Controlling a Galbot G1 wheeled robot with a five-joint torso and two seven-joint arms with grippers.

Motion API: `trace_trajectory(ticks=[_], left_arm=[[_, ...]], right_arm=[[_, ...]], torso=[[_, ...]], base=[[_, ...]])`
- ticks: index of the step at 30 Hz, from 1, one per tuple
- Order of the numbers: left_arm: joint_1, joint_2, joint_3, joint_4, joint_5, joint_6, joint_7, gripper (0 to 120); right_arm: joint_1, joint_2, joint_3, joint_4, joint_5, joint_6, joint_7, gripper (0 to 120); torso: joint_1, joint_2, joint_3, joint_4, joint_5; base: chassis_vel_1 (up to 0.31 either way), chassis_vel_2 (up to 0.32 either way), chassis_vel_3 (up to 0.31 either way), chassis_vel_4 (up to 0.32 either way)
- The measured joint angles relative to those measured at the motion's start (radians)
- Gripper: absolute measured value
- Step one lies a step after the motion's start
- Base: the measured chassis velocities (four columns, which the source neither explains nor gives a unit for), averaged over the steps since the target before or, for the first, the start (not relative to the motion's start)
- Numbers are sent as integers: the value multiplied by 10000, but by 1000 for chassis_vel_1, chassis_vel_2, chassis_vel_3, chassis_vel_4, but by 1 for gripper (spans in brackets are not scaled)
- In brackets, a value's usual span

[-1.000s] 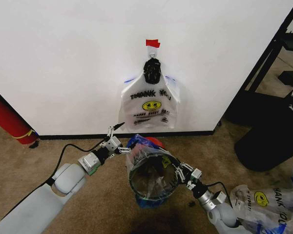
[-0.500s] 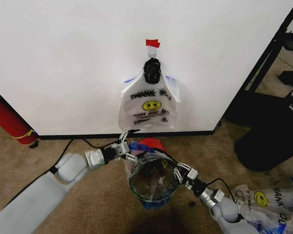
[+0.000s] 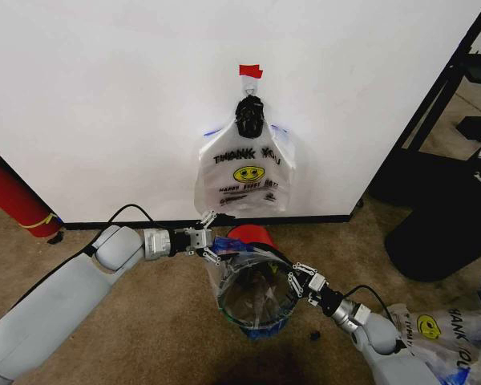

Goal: Pick up the garbage bag from the wall and place it over the trash bin.

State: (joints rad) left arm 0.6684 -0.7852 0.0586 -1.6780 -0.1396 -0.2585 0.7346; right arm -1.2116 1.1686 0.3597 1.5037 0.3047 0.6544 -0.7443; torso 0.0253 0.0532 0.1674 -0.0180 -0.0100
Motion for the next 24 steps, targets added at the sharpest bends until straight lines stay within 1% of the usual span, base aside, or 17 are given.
trace_trajectory(ticks=[5,9,13,16,18,20,22,24], left_arm=[[-296,-316,286,511,424,3,-15,100],[-467,-522,377,767,575,38,-430,100],[-611,-554,425,790,161,368,-460,100],[-684,-561,430,862,102,432,-345,100],[-768,-611,425,1061,110,463,-95,100],[-845,-787,255,1624,298,393,518,100],[-845,-869,80,1949,452,216,930,100],[-827,-875,26,2008,477,154,1028,100]], right_arm=[[-66,1,23,196,-176,53,-261,0],[-203,16,70,379,-280,75,-402,0],[-321,48,83,405,-361,99,-541,0],[-346,59,85,397,-375,116,-631,0],[-380,66,84,399,-373,123,-733,0],[-439,76,84,471,-310,124,-892,0],[-492,76,84,548,-215,125,-929,0],[-514,76,84,571,-180,125,-929,0]], torso=[[0,0,0,0,0],[0,0,-1,-2,0],[0,0,-1,-1,0],[0,0,-1,-1,0],[0,0,-1,-1,1],[0,0,-1,-2,0],[0,0,-1,-1,-1],[0,0,-1,-2,-1]], base=[[0,0,0,0],[0,0,0,0],[0,0,0,0],[0,0,0,0],[0,0,0,0],[0,0,0,0],[0,0,0,0],[0,0,0,0]])
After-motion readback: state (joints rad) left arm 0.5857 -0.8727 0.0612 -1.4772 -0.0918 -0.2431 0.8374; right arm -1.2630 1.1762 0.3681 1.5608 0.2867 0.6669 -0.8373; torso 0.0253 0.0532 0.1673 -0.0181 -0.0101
